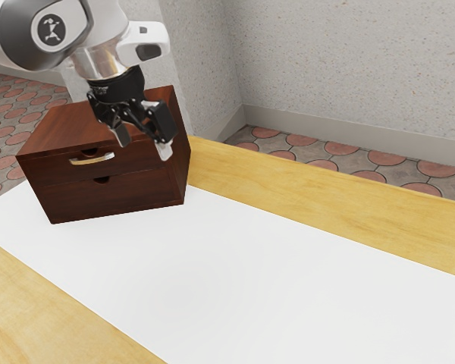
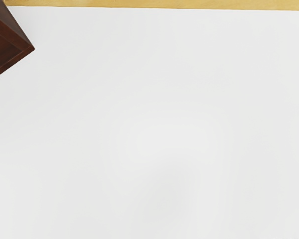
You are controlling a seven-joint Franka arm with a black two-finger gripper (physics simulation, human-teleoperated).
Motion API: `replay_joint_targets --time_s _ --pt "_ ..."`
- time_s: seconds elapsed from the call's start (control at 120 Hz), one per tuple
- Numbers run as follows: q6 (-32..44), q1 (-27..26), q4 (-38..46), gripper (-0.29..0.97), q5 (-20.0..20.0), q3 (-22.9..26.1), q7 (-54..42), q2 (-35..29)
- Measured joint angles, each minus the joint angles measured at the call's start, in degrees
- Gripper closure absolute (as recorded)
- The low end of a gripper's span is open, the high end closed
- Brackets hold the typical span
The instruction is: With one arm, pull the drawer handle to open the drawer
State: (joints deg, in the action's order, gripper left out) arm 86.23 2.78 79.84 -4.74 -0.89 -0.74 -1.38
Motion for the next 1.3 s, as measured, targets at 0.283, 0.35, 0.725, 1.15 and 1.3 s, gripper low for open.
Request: replay_joint_targets --time_s 0.283,0.35,0.725,1.15,1.3 --pt "-0.04 -1.87 -0.08 0.0 0.11 -0.06 -0.11 -0.01" --pt "-1.63 -1.87 -5.55 0.0 0.25 -0.04 0.18 0.03" --pt "-9.26 0.77 -15.3 0.0 1.9 -0.42 27.2 2.09" --pt "-5.71 8.39 -14.63 0.0 3.98 -0.4 61.2 4.19" --pt "-1.29 9.58 -5.48 0.0 2.47 -1.25 68.48 1.98"
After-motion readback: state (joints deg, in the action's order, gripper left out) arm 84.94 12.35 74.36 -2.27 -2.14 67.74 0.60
